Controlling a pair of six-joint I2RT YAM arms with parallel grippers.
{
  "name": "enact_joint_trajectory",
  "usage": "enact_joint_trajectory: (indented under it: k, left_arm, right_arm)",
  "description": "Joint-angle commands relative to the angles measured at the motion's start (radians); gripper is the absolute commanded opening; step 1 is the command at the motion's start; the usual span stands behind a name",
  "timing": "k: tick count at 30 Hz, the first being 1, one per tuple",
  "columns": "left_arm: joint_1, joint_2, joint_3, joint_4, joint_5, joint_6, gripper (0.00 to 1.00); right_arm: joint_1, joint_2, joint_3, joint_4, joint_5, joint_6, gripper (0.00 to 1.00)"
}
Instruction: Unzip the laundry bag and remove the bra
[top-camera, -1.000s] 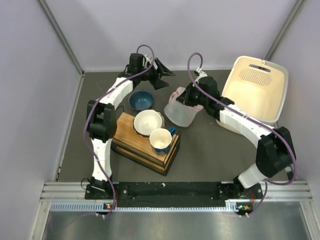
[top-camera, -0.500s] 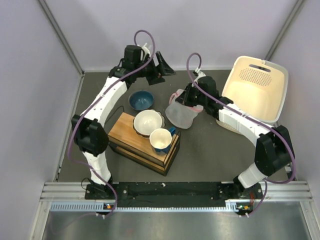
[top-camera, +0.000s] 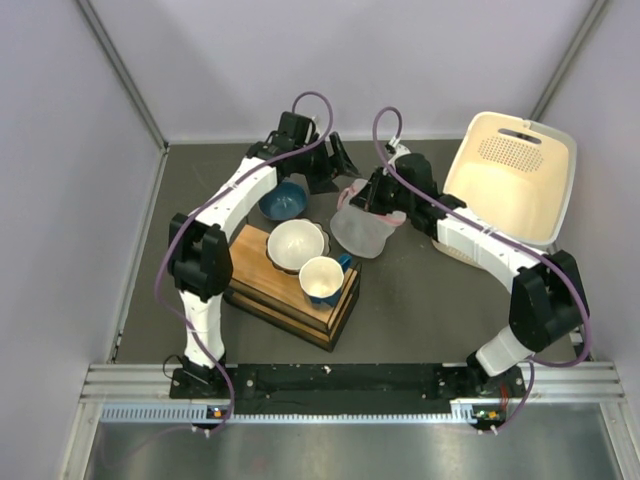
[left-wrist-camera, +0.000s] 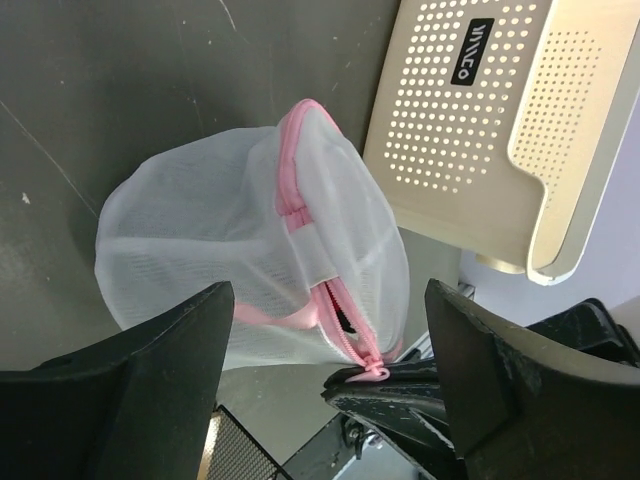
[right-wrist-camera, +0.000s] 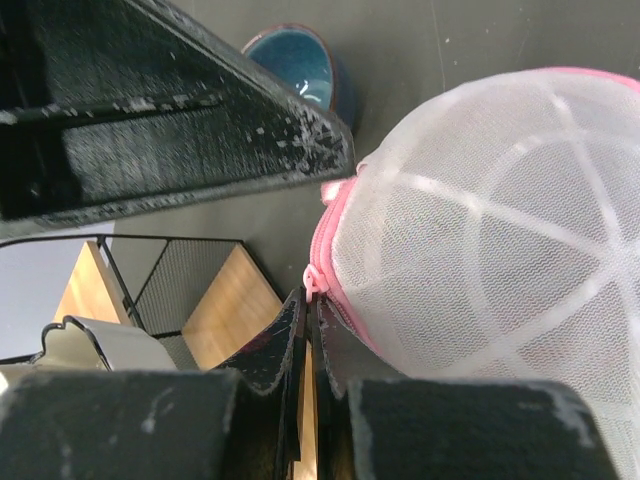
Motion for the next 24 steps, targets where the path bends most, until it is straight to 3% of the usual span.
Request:
enact_joint_trajectory:
  k: [1, 5, 6, 8, 12, 16, 24]
  left_arm:
    - [-0.013, 0.010, 0.005, 0.062, 0.003, -0.052, 0.81]
    - [-0.036, 0.030, 0.018, 0.068, 0.009, -0.067, 0.62]
    - [-0.042, 0.030, 0.018, 0.071, 0.011, -0.066, 0.49]
    - [-0.045, 0.028, 0.016, 0.071, 0.021, -0.063, 0.40]
    - [-0.045, 0.019, 0.009, 0.070, 0.034, -0.053, 0.37]
    - [-0.039, 0.010, 0.001, 0.068, 0.023, -0.053, 0.00]
    - [0.030, -0.068, 0.009, 0.074, 0.000, -0.033, 0.00]
  right_arm:
    - [0.008, -0.040, -0.008, 0.063, -0.016, 0.000, 0.00]
    - [0.007, -0.041, -0.014, 0.065, -0.015, -0.002, 0.00]
    - [0.008, -0.041, -0.014, 0.063, -0.010, -0.003, 0.00]
    - [0.007, -0.043, -0.016, 0.060, -0.007, -0.008, 0.00]
    - [0.008, -0.043, -0.014, 0.056, -0.002, -0.017, 0.00]
    - [0.008, -0.050, -0.017, 0.047, 0.004, -0.025, 0.00]
    - [0.008, -0.096, -0.037, -0.003, 0.047, -0.080, 0.00]
